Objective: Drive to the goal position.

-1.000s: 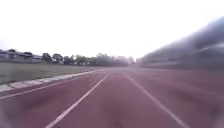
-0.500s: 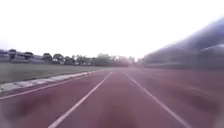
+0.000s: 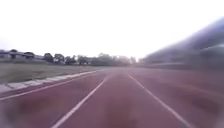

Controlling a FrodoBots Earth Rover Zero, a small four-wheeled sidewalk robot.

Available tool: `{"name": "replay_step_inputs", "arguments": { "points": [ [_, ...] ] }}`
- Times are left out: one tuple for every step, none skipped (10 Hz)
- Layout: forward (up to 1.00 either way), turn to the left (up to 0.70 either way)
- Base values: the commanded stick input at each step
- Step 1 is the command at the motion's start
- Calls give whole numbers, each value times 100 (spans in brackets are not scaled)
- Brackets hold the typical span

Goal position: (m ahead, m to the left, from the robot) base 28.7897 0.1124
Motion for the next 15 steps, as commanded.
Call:
{"name": "replay_step_inputs", "arguments": {
  "points": [
    [70, 0],
    [70, 0],
    [70, 0],
    [70, 0],
    [70, -3],
    [70, -24],
    [70, -32],
    [70, -34],
    [70, -33],
    [70, -25],
    [70, -9],
    [70, 2],
    [70, 2],
    [70, 0],
    [70, -12]
  ]
}}
